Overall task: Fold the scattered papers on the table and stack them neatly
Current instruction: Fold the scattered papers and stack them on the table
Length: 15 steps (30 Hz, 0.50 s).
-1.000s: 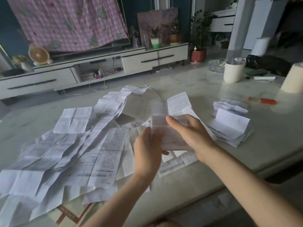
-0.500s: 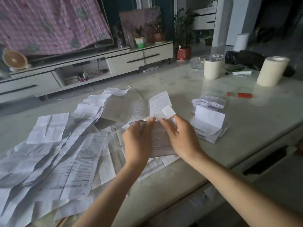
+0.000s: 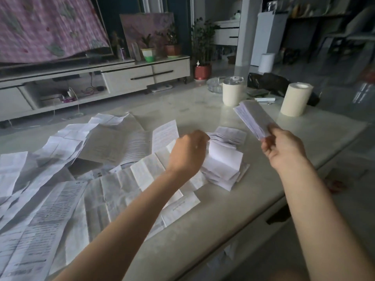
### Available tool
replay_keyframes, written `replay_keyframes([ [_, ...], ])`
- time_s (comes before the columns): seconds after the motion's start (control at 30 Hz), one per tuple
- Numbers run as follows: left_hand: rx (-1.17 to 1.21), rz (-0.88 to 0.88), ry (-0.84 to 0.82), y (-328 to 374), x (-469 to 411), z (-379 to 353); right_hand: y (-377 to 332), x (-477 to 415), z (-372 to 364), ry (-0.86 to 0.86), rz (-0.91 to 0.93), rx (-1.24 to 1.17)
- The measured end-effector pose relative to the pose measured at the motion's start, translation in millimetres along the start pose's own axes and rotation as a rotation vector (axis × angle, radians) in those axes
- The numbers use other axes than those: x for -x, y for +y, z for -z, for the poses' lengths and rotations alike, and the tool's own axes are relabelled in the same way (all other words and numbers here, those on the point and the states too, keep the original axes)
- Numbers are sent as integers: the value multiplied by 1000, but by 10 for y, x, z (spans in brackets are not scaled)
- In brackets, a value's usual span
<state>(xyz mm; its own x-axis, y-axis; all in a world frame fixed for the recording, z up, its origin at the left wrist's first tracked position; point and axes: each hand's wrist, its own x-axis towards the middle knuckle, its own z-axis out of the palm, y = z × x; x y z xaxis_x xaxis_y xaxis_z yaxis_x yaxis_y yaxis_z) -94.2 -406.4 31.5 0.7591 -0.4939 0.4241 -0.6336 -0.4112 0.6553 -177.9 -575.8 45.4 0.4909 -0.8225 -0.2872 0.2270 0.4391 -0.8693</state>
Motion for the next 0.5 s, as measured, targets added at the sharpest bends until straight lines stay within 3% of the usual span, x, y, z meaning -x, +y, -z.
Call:
replay_keyframes([
  [0.1, -181, -156, -81, -16, -286, -70, 13, -106, -37, -11, -49, -7],
  [0.23, -384, -78, -362, -92, -709, -94, -17, -242, -88, -86, -82, 18],
  [0.33, -328, -43, -528, -198, -908, -166, -33, -332, -65, -115, -105, 36],
  [0.5, -261, 5, -571, -209, -1216, -337, -150, -414, -90, -174, -41, 29],
])
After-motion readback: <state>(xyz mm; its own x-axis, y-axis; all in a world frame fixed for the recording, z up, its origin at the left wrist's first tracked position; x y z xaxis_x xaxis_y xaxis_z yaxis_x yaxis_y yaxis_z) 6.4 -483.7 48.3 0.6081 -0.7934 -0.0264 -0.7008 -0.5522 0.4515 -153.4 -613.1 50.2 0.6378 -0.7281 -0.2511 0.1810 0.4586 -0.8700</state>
